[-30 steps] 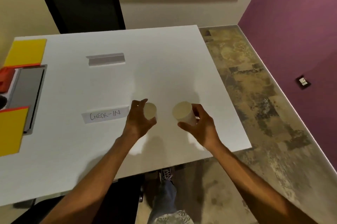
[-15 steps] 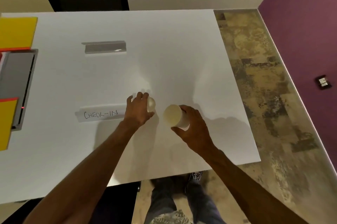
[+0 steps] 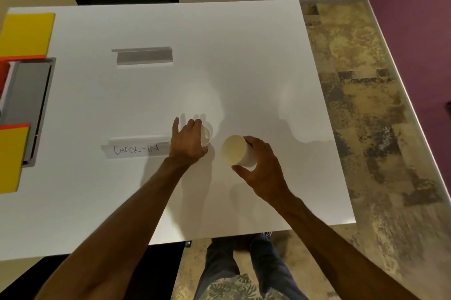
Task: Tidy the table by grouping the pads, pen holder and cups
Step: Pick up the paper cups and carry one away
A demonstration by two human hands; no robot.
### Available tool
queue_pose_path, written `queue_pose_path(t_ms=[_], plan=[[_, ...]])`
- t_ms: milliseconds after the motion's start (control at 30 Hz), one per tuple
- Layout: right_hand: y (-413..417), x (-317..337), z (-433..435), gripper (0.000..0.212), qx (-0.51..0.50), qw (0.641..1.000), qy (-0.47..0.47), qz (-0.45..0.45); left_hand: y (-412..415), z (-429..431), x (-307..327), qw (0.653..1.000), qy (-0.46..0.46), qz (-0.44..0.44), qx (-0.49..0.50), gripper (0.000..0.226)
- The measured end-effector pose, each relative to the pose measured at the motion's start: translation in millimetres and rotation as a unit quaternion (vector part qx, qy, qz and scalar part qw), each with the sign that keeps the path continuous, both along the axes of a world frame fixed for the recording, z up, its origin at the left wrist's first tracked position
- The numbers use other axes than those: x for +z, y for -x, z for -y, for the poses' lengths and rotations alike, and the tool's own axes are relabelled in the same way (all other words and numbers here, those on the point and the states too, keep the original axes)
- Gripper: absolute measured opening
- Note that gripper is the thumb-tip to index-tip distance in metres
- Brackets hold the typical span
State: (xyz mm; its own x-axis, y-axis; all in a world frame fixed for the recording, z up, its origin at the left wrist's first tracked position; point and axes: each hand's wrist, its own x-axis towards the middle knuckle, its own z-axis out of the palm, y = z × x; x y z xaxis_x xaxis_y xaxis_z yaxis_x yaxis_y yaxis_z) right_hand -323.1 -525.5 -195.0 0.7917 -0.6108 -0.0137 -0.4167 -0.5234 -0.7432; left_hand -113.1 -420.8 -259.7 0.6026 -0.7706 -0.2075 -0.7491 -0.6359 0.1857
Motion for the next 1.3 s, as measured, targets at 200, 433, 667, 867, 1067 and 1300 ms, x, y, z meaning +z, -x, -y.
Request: queue_pose_path(t_ms=[200,433,667,867,1067,1300], plan=[[0,0,4,0.072,-0.001,1.0,-0.008,-0.002,0,-5,0,1.0,0.003,0.004,-0.004,0.085],[0,-1,9,0.073,-0.008,1.0,-0.014,-0.004,0,-9,5,1.0,-0.012,0.001,-0.007,0.101],[2,8,17,0.074,-0.043,0.998,-0.046,0.004,8,-4,39,0.997,0.048,-0.053,0.026,0.112],[16,36,29,0.072,-0.103,0.989,-0.094,0.046,59,18,82,0.956,0.192,-0.223,0.009,0.116],[49,68,46,0.076,-0.15,0.973,-0.139,0.103,129,55,110,0.891,0.292,-0.346,-0.042,0.085],[110,91,70,0.067,-0.2,0.952,-0.185,0.136,196,94,137,0.867,0.334,-0.369,-0.028,0.072]])
